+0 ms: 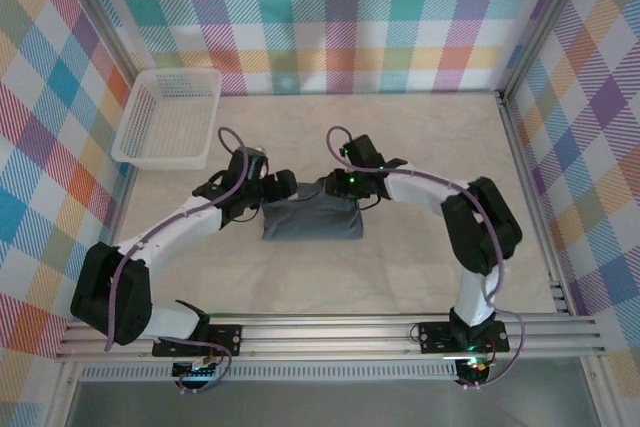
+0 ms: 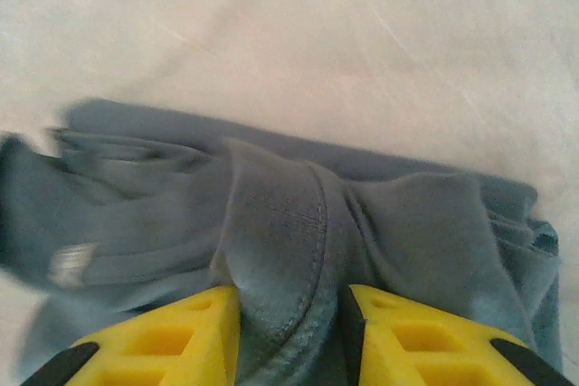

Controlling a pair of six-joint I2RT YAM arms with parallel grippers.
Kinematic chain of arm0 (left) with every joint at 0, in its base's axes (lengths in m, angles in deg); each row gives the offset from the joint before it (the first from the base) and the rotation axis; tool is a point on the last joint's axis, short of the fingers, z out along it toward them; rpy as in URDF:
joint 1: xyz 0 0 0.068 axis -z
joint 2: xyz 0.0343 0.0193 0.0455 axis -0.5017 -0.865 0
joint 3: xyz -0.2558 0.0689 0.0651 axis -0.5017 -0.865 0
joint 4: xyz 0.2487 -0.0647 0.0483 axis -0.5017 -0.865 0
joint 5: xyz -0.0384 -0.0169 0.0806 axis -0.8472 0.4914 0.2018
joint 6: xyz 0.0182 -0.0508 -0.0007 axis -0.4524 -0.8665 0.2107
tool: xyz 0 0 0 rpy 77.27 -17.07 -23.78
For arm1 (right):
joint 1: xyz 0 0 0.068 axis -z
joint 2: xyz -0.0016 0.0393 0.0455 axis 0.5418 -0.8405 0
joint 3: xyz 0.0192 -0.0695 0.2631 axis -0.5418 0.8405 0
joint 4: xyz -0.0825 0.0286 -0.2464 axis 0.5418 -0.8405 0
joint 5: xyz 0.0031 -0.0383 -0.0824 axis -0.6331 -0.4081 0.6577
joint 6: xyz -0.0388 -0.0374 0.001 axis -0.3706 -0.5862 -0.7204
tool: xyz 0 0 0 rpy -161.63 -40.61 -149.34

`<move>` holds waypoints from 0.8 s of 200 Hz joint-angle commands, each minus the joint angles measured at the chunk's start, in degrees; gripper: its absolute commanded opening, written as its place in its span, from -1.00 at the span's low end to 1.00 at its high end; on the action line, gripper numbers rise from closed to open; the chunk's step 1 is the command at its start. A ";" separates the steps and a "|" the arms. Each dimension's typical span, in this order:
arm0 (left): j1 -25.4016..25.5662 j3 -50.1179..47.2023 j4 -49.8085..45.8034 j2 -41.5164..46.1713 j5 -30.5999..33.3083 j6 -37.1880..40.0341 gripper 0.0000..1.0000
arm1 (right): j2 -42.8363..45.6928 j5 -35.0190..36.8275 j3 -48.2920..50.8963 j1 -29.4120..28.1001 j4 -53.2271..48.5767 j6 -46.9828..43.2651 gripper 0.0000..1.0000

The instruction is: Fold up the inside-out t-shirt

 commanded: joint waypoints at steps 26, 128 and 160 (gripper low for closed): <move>-7.14 -1.64 -3.98 -6.26 -9.86 -4.73 0.67 | 8.94 -0.31 0.54 2.40 -5.06 -2.13 -0.06; 18.67 28.71 13.47 -44.03 -19.53 -20.79 0.19 | 37.38 -0.02 18.92 17.68 -23.37 22.63 0.40; 23.79 52.77 9.76 -59.45 -18.40 -24.21 0.35 | 46.55 6.13 21.26 25.41 -31.33 26.14 0.41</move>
